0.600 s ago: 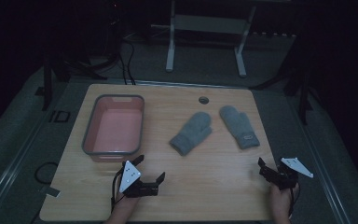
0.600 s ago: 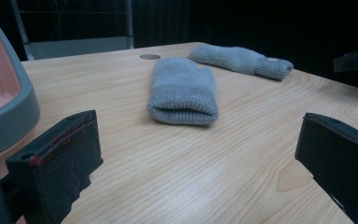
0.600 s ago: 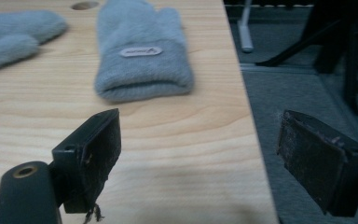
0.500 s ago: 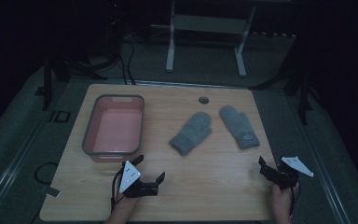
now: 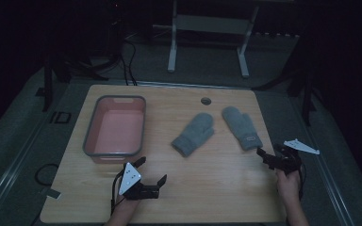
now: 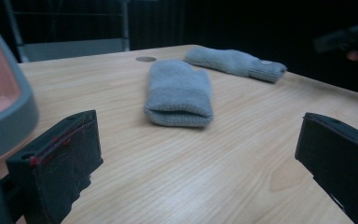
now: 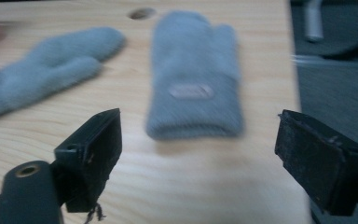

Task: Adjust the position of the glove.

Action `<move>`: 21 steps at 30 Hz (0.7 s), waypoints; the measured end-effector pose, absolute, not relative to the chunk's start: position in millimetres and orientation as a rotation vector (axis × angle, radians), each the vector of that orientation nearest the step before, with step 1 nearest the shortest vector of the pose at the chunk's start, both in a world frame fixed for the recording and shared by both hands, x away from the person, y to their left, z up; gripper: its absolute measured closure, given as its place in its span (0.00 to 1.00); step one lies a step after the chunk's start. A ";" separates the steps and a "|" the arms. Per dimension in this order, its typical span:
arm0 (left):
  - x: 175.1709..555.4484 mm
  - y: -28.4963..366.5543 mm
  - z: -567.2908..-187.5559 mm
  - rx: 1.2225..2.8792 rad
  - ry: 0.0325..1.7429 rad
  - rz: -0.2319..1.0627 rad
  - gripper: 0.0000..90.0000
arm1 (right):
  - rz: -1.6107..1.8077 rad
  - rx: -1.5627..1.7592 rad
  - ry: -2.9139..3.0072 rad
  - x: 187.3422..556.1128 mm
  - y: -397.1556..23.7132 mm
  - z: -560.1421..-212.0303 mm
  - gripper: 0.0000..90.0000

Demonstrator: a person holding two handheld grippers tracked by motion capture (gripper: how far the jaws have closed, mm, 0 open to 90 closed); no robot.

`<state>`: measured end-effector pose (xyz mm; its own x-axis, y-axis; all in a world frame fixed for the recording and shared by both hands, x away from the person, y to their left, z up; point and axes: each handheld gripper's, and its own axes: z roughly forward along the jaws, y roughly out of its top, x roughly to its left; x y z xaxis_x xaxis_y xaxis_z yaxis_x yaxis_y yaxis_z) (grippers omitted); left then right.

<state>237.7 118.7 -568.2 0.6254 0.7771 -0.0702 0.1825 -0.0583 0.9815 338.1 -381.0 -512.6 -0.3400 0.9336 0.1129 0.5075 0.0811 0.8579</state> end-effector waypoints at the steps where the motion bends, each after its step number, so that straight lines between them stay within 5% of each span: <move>1: 237.4 117.8 -568.2 1.603 0.820 0.595 0.01 | 1.196 1.408 1.912 342.9 -378.7 -510.0 0.16; 21: 231.2 119.4 -556.0 1.573 0.791 0.398 0.01 | 1.239 1.154 2.198 402.1 -310.7 -478.7 0.16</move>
<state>231.2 119.4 -556.0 0.7033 0.6851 -0.1896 0.2564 0.0043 0.9666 402.1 -310.7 -478.7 -0.5989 0.7974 0.0746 0.4767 0.2800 0.8333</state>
